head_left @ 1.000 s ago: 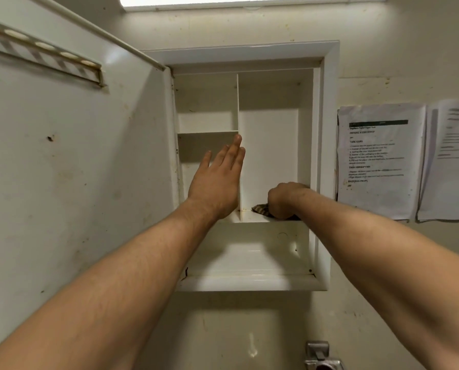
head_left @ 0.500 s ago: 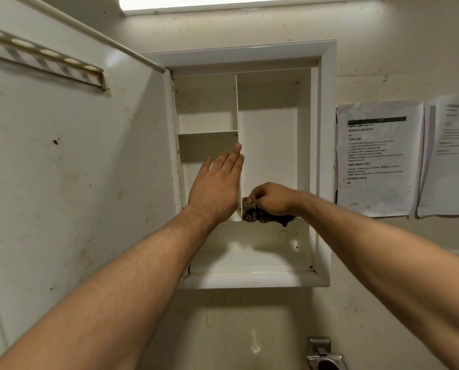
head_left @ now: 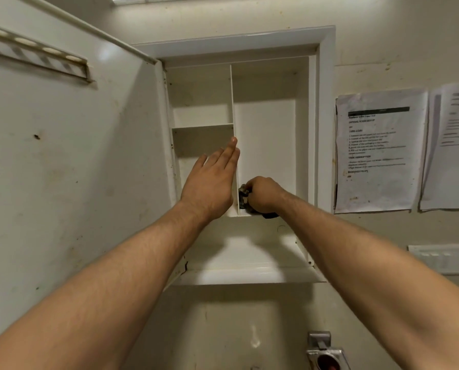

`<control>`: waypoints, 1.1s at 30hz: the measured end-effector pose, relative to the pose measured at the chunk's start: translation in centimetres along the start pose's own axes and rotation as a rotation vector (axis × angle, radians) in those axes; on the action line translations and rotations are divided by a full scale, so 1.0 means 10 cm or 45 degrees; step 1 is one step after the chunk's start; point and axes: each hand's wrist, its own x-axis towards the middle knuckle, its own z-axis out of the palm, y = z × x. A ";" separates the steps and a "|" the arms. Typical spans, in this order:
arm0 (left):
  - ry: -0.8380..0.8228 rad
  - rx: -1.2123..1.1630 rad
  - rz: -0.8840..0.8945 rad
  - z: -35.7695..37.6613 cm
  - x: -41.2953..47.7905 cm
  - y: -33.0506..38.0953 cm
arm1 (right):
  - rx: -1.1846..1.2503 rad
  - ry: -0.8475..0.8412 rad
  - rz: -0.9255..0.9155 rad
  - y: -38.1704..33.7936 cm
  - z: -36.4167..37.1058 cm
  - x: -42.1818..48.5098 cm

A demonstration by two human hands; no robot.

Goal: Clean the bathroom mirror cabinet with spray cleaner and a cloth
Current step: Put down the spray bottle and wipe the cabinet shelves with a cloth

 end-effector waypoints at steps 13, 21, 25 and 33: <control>-0.025 0.048 0.025 -0.05 0.02 -0.02 | -0.369 -0.117 0.026 -0.07 -0.47 0.13; -0.003 0.012 0.006 0.00 0.01 0.01 | -0.400 -0.258 0.025 -0.09 -0.10 0.12; -0.012 0.114 0.008 -0.04 0.00 -0.01 | -0.949 -0.351 0.120 -0.21 -0.27 0.06; -0.043 0.178 0.022 -0.12 0.04 0.03 | -1.533 -0.265 0.335 -0.03 -0.21 0.02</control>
